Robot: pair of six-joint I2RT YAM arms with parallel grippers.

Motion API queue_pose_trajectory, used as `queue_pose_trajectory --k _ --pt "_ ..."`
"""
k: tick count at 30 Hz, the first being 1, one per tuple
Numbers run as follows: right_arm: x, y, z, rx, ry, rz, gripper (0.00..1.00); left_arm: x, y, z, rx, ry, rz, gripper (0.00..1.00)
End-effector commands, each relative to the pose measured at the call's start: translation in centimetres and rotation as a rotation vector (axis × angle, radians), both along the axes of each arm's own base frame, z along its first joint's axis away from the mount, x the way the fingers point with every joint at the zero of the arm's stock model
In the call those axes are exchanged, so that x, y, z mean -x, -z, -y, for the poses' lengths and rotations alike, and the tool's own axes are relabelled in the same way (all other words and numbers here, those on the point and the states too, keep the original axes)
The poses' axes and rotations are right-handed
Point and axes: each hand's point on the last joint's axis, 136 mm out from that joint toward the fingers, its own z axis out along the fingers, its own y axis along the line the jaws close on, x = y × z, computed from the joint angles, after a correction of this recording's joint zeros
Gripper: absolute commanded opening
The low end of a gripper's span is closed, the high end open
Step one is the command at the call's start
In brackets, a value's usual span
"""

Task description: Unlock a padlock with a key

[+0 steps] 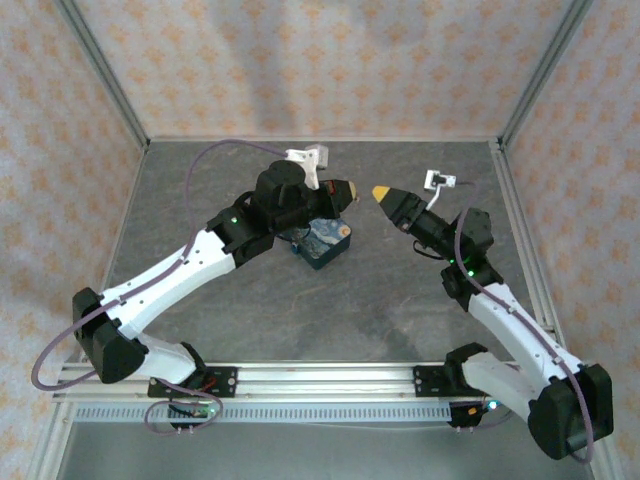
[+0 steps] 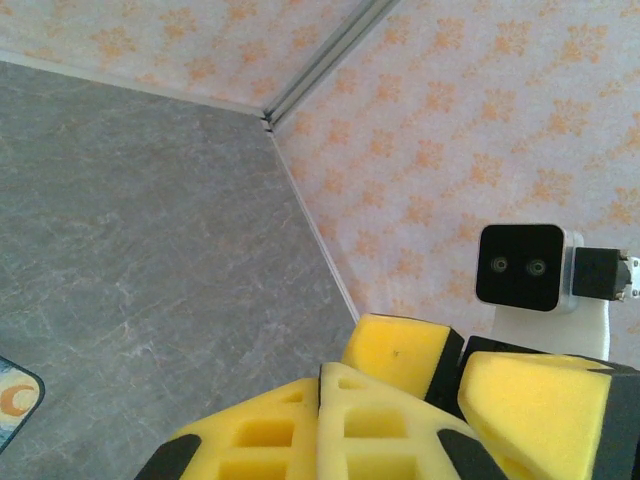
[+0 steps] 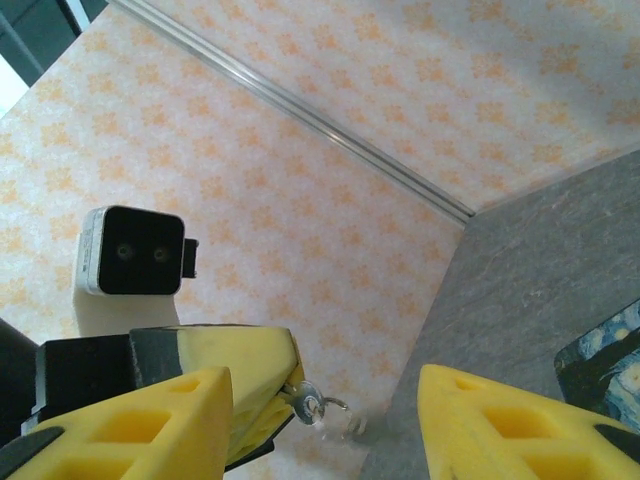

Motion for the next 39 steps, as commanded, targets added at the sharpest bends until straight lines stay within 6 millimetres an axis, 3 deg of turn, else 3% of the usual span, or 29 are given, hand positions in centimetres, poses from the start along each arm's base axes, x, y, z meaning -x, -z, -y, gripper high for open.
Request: queue_pose_trajectory --k 1,5,15,22,32,34,36,39 --pt "1.0 -2.4 -0.5 -0.037 -0.06 0.081 0.49 0.5 -1.9 0.3 0.019 0.034 0.04 0.0" --pt "1.4 -2.7 -1.2 -0.055 -0.128 0.094 0.44 0.7 -2.3 0.5 0.041 0.043 0.046 0.0" --pt "2.5 -2.8 -2.7 -0.059 -0.222 0.112 0.49 1.0 -3.1 1.0 0.09 0.072 0.049 0.0" --pt "3.0 -2.9 -3.4 -0.056 -0.255 0.121 0.34 1.1 -3.4 1.2 0.109 0.082 0.05 0.0" --pt "2.7 -3.5 -3.3 -0.059 -0.235 0.14 0.23 1.9 -3.8 1.7 0.137 0.131 0.051 0.0" --pt "2.7 -3.6 -3.2 -0.06 -0.229 0.141 0.29 2.0 -3.9 1.7 0.142 0.138 0.052 0.0" --pt "2.6 -3.5 -3.1 -0.06 -0.216 0.138 0.44 2.0 -3.9 1.7 0.148 0.137 0.053 0.0" --pt "2.6 -3.4 -2.7 -0.056 -0.194 0.142 0.46 2.1 -4.0 1.6 0.159 0.143 0.052 0.0"
